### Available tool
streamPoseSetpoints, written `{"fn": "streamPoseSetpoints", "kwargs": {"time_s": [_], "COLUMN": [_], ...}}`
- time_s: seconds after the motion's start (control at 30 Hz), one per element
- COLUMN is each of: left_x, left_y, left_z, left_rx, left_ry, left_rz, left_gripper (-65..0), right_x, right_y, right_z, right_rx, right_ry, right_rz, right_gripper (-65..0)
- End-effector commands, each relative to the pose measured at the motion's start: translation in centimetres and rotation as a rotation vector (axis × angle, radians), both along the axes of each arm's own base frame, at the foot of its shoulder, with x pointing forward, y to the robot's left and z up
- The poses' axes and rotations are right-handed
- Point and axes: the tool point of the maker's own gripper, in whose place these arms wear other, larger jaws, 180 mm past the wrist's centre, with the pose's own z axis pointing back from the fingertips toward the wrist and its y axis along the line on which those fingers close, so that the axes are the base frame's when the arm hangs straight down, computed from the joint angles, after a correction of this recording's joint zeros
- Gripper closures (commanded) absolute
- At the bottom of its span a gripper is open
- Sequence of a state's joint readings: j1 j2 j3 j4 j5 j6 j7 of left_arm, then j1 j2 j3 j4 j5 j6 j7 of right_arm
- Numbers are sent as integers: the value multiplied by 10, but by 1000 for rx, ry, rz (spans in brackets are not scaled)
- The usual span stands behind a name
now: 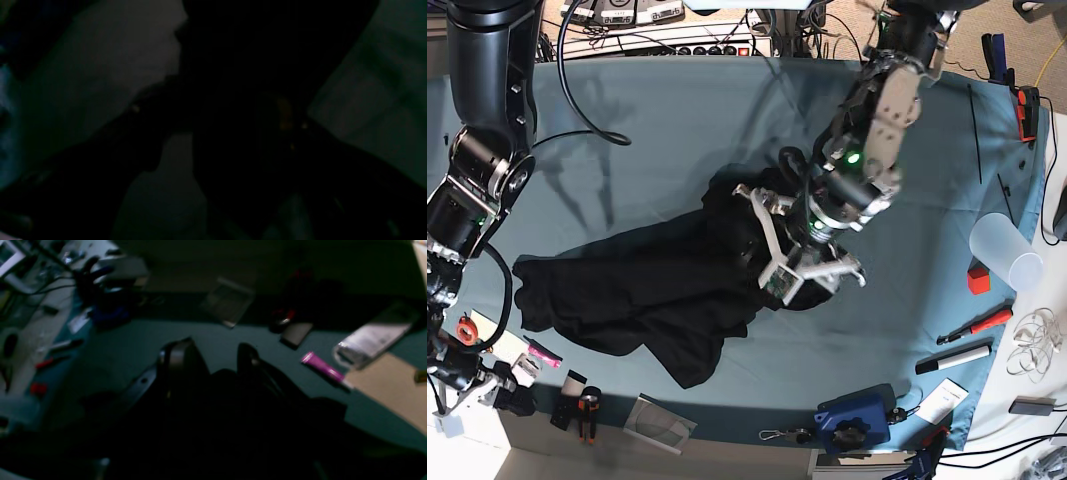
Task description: Layout the t-shirt on the table in an organized manner, then fold the t-shirt properly
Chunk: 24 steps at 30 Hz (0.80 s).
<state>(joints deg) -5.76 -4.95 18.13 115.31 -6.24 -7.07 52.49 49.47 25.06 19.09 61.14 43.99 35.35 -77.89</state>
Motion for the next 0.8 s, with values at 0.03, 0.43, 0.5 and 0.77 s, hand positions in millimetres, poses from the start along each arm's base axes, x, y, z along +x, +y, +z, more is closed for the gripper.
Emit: {"fn": "streamPoseSetpoints", "kwargs": {"time_s": [0.03, 0.43, 0.5, 0.77], "left_x": [-6, -50, -49, -60], "left_y": [0, 97, 124, 187], "left_z": [41, 10, 7, 7], "left_rx": [-48, 61, 67, -17], "left_ry": [-113, -40, -23, 12], "left_rz": [-1, 225, 298, 407], "left_gripper": [-416, -416, -409, -358], "right_x": [-4, -70, -82, -127], "right_y": [3, 35, 47, 113], "right_z": [33, -66, -91, -177], "right_rx": [-24, -206, -187, -100], "right_ry": [-100, 8, 46, 211], "right_rz": [28, 116, 145, 262], "right_gripper": [-223, -223, -223, -223]}}
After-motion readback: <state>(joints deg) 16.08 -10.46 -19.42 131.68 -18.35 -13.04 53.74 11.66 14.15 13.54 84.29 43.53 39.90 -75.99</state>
